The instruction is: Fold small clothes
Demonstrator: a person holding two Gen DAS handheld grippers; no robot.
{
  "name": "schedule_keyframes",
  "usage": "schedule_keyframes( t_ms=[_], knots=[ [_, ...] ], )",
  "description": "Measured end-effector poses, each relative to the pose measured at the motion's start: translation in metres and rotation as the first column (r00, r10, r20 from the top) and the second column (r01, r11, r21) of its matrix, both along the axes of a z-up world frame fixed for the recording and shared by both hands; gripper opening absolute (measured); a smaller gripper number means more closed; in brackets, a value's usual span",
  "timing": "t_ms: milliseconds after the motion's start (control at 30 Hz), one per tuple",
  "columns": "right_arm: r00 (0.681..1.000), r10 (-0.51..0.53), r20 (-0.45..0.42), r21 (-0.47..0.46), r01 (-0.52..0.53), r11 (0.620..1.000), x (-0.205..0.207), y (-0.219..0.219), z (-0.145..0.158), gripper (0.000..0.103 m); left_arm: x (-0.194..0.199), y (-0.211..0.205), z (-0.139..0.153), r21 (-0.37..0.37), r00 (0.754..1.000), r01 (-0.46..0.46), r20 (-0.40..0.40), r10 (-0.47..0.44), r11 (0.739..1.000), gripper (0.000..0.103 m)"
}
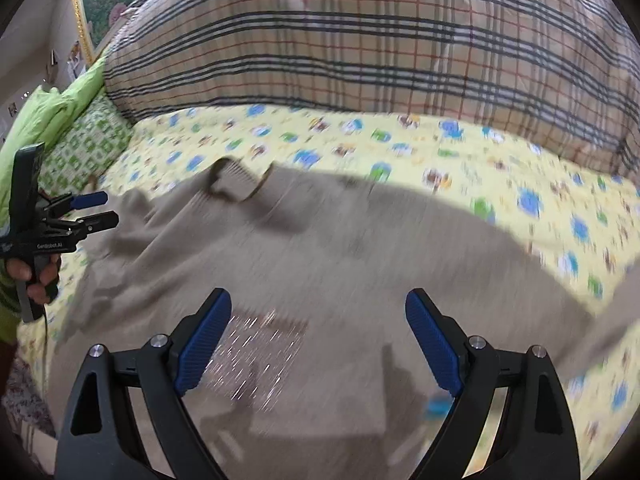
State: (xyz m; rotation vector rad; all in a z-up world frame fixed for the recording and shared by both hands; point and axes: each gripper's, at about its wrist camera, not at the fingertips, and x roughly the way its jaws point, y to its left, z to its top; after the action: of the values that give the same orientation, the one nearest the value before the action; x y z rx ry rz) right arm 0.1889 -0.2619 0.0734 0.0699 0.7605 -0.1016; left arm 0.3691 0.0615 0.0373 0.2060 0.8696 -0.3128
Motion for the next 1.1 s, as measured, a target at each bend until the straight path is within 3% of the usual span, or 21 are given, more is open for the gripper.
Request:
schedule_keyframes(
  t_ms=[100,267,400,567,633,667,733,867,967,1000,1067,1100],
  knots=[
    [1.0,-0.008,-0.011,-0.014,0.007,1.0,0.028,-0.016,0.001,0.089,0.034,0.005,-0.017,0.049,0.998,0.057,-0.043,-0.055,0.997,0.082],
    [0.999,-0.011,-0.039,-0.028,0.01,1.0,0.063,-0.038,-0.006,0.089,0.055,0.016,-0.043,0.043,0.979,0.17,-0.124,-0.164,0.984,0.056],
    [0.998,-0.023,-0.058,-0.038,0.021,0.999,0.083,-0.057,-0.011,0.089,0.051,0.019,-0.058,0.07,0.952,0.279,-0.149,-0.266,0.958,0.055],
    [0.996,-0.048,-0.069,-0.059,0.044,0.997,0.102,-0.076,-0.017,0.089,0.05,0.014,-0.061,0.105,0.938,0.33,-0.149,-0.313,0.938,0.052],
    [0.996,-0.053,-0.066,-0.068,0.048,0.997,0.11,-0.08,-0.018,0.089,0.044,0.003,-0.064,0.157,0.93,0.36,-0.134,-0.341,0.92,0.033],
    [0.997,-0.052,-0.065,-0.075,0.048,0.996,0.114,-0.081,-0.019,0.089,0.043,0.0,-0.064,0.175,0.929,0.366,-0.129,-0.348,0.914,0.029],
    [0.998,-0.04,-0.058,-0.106,0.034,0.994,0.122,-0.081,-0.021,0.089,0.039,-0.008,-0.065,0.242,0.939,0.344,-0.099,-0.329,0.907,0.015],
    [0.997,0.012,-0.073,-0.165,-0.024,0.986,0.14,-0.075,-0.033,0.089,0.05,0.004,-0.064,0.295,0.977,0.211,-0.028,-0.212,0.932,0.011],
    [0.993,0.052,-0.11,-0.168,-0.07,0.983,0.147,-0.07,-0.046,0.089,0.062,0.022,-0.065,0.236,0.99,0.138,-0.03,-0.135,0.962,0.011],
    [0.991,0.06,-0.116,-0.176,-0.08,0.981,0.147,-0.068,-0.048,0.089,0.062,0.021,-0.067,0.243,0.991,0.134,-0.024,-0.132,0.961,0.011],
    [0.987,0.096,-0.125,-0.192,-0.119,0.974,0.147,-0.06,-0.054,0.082,0.058,0.015,-0.067,0.258,0.991,0.128,0.001,-0.132,0.958,0.01],
    [0.985,0.109,-0.131,-0.205,-0.134,0.97,0.146,-0.056,-0.056,0.068,0.053,0.022,-0.066,0.246,0.991,0.125,0.006,-0.131,0.961,0.009]
  ],
)
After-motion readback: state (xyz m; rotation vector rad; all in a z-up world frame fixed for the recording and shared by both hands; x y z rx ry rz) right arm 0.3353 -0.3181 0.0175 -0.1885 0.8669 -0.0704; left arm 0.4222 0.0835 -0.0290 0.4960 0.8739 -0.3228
